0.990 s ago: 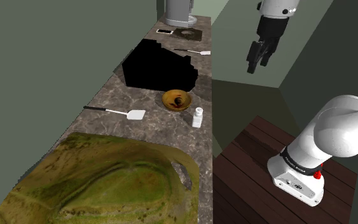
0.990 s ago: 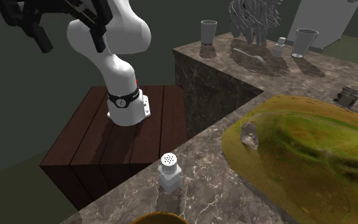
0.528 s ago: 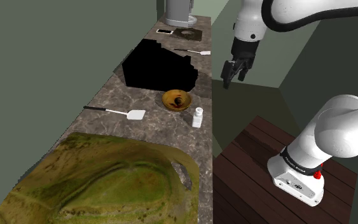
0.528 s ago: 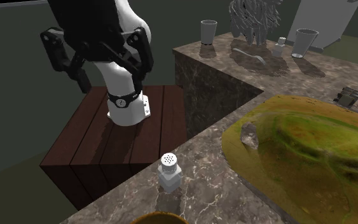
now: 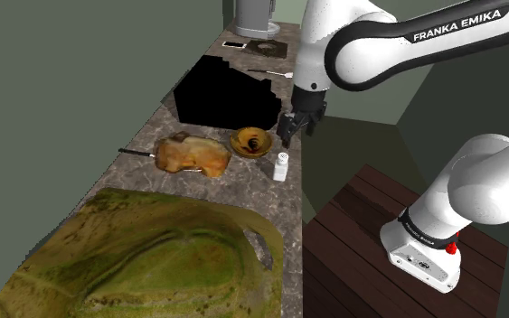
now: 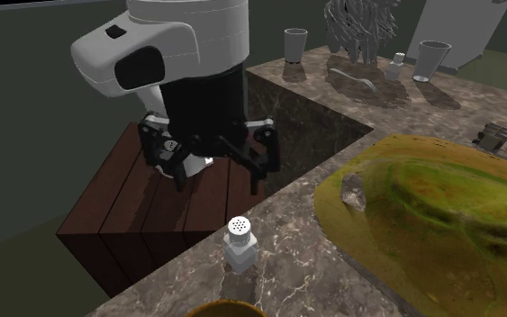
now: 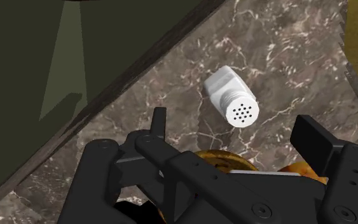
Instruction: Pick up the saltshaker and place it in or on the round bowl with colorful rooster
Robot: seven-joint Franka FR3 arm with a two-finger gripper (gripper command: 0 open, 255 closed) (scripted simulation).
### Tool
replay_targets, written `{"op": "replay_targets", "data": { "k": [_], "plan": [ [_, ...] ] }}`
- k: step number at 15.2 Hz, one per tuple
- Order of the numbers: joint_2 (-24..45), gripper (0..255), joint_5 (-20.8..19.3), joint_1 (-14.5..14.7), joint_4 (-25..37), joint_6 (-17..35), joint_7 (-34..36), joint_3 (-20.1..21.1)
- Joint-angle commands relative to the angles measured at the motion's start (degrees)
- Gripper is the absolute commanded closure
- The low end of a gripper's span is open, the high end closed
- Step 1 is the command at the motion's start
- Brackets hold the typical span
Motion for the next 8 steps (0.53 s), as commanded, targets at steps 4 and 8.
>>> {"op": "replay_targets", "data": {
  "k": [4,8],
  "plan": [
    [6.2,0,-0.7,0.0,0.5,6.7,3.7,2.9],
    [8.0,0,-0.8,0.0,-1.3,10.1,4.0,3.4]
  ]
}}
